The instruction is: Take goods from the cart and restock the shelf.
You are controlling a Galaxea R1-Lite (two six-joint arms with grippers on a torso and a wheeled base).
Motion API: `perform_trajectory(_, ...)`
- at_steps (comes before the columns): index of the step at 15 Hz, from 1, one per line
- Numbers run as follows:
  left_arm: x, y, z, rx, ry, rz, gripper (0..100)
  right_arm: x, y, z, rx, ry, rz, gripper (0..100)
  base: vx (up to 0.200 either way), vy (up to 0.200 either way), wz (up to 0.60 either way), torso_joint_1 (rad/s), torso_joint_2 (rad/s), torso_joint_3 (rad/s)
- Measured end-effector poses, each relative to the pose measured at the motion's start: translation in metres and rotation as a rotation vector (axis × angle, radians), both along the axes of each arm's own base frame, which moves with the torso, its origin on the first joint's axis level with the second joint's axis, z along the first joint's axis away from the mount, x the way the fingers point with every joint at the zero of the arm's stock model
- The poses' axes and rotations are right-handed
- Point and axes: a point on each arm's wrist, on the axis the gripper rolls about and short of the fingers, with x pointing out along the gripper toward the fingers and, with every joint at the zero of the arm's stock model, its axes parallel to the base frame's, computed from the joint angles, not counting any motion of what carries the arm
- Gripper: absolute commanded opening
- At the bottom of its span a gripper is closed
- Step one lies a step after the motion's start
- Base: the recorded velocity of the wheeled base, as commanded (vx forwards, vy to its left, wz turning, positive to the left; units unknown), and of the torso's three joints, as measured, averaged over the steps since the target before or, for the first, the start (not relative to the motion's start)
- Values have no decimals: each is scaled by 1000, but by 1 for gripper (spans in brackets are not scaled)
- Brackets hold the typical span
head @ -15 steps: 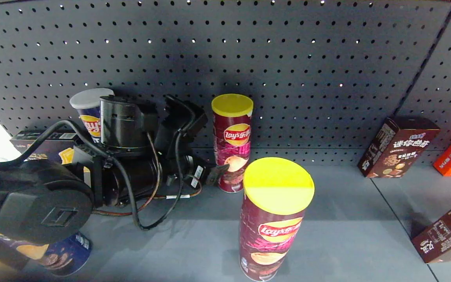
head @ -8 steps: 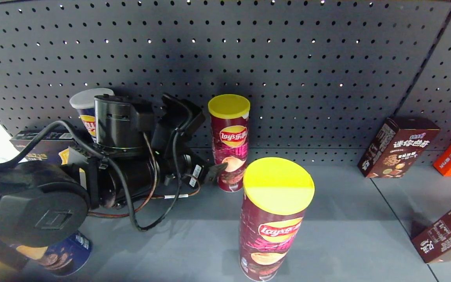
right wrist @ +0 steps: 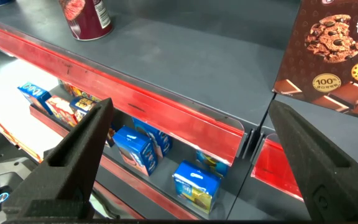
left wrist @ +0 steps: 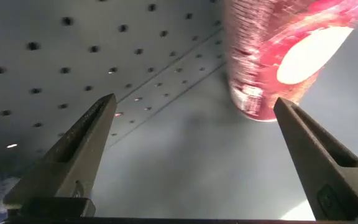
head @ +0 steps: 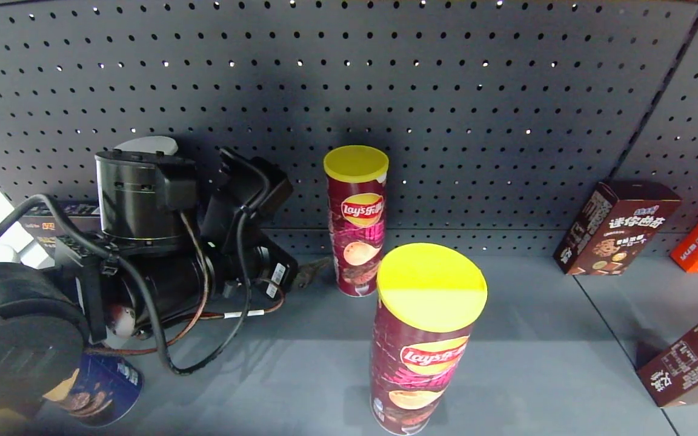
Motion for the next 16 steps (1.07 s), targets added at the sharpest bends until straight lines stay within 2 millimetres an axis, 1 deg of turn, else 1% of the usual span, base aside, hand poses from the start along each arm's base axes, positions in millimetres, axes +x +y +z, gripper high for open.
perform_trajectory(3, 2, 1, 3, 14, -33, 23, 100, 0, 0, 0, 0, 0, 0, 100, 0, 0, 0, 0, 0, 0)
perform_trajectory(7, 8, -1, 0, 49, -69, 29, 100, 0, 0, 0, 0, 0, 0, 100, 0, 0, 0, 0, 0, 0)
perform_trajectory(13, 27, -1, -3, 74, -95, 70, 100, 0, 0, 0, 0, 0, 0, 100, 0, 0, 0, 0, 0, 0)
perform_trajectory(16, 34, -3, -6, 76, -92, 73, 100, 0, 0, 0, 0, 0, 0, 100, 0, 0, 0, 0, 0, 0)
